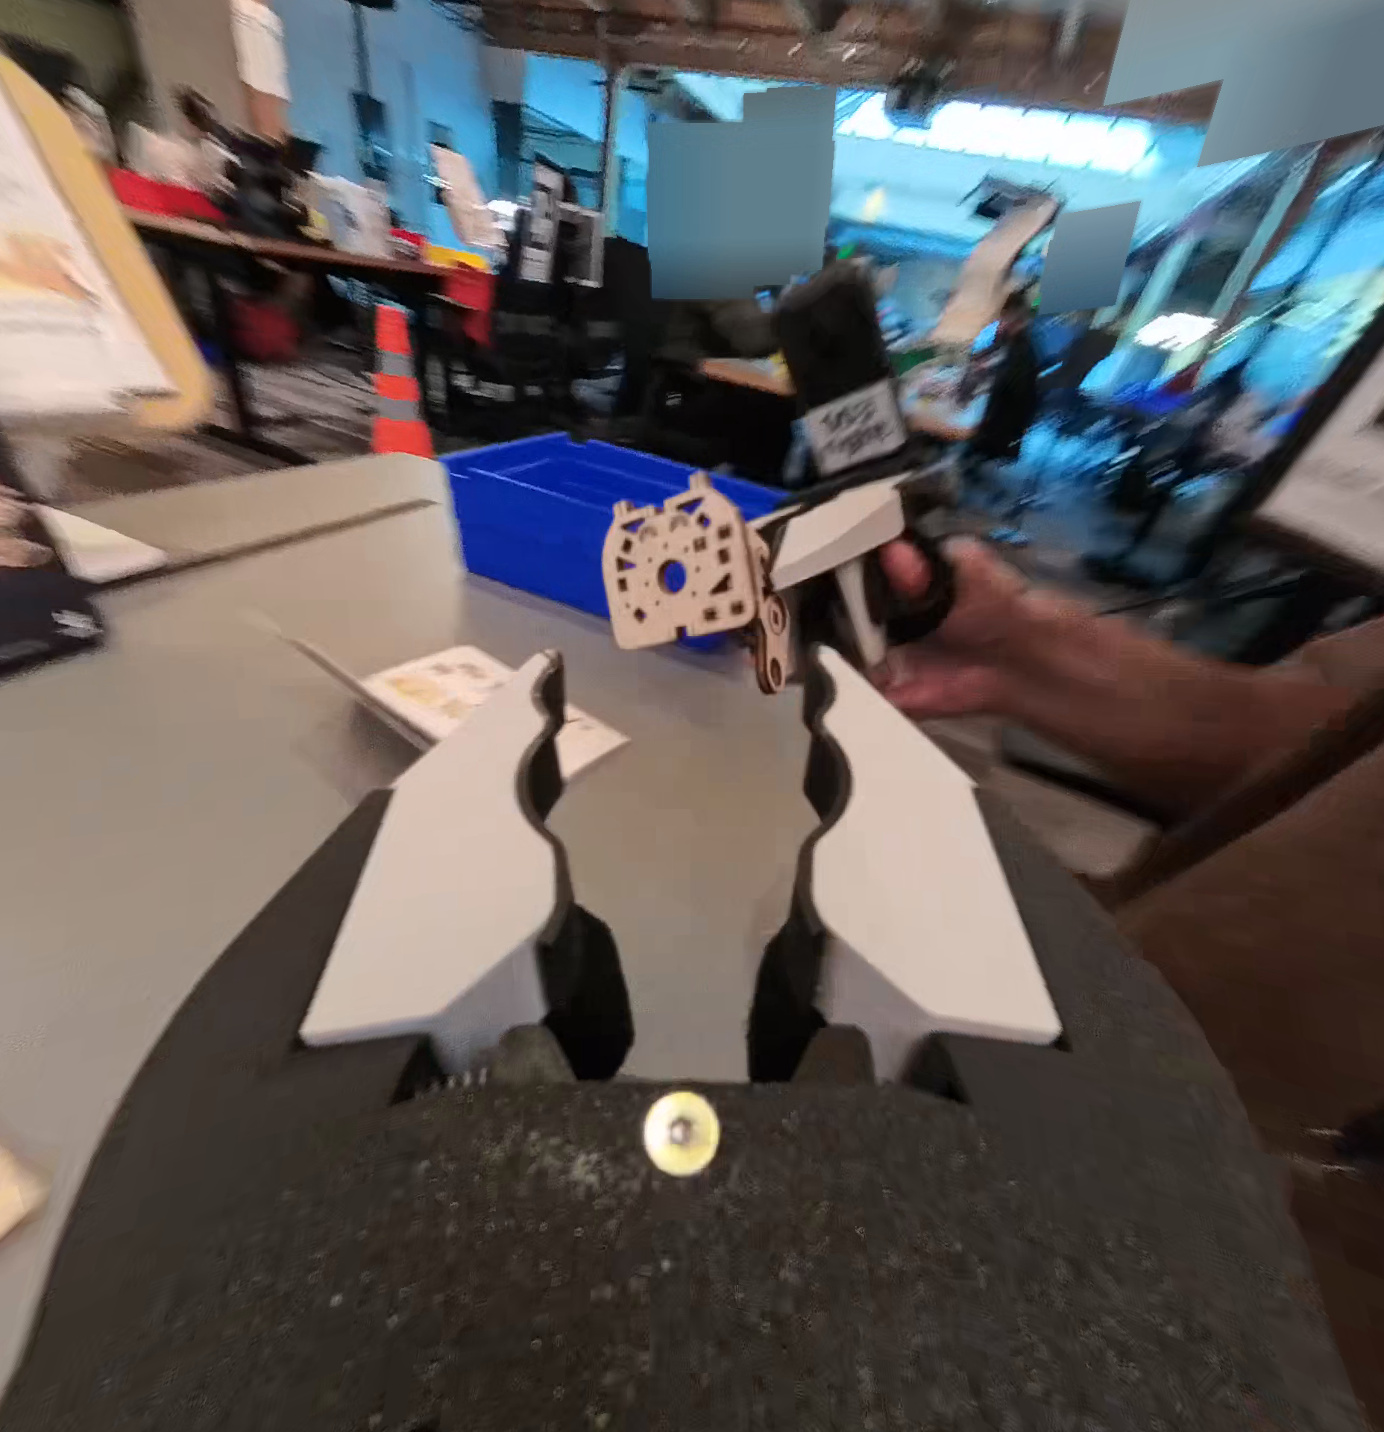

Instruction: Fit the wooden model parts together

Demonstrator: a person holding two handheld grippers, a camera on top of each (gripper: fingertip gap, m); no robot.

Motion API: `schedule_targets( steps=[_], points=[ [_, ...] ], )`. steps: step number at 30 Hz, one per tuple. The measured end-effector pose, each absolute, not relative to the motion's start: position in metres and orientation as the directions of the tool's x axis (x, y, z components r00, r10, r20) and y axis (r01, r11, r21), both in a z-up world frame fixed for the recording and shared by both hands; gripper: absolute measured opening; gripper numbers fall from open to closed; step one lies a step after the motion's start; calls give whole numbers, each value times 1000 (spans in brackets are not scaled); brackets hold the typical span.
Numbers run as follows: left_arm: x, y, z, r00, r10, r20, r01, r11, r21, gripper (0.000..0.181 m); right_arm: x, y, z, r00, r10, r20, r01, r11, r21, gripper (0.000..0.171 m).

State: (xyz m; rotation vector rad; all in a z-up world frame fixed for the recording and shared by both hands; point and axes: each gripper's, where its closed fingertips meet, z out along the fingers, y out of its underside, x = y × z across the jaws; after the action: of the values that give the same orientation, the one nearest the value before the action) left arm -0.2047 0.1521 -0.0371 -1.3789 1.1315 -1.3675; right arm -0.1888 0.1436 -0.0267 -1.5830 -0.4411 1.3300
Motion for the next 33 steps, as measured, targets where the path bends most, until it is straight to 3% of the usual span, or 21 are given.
schedule_targets(
  steps=[3, 6, 15, 18, 21, 33],
  points=[
    [-202, 141, -29, -141, -918, 372, -27, -372, -928, 67, -187, 138, -35, 202, 789, -581, -367, -488, -792, 14],
    [-198, 133, -28, -147, -913, 379, -30, -379, -925, 63, -189, 131, -31, 84, 809, -582, -438, -495, -750, 14],
    [-195, 134, -34, -89, -914, 396, -59, -392, -918, 53, -198, 125, -41, 148, 845, -514, -350, -441, -826, 14],
    [-195, 134, -36, -77, -922, 380, -67, -375, -925, 64, -204, 120, -42, 161, 878, -451, -309, -390, -868, 14],
    [-191, 121, -42, -100, -942, 322, -122, -309, -943, 61, -212, 114, -44, 173, 909, -379, -266, -327, -907, 14],
    [-192, 106, -55, -126, -968, 216, -182, -192, -965, 54, -214, 101, -52, 138, 928, -345, -213, -312, -926, 14]
  ],
)
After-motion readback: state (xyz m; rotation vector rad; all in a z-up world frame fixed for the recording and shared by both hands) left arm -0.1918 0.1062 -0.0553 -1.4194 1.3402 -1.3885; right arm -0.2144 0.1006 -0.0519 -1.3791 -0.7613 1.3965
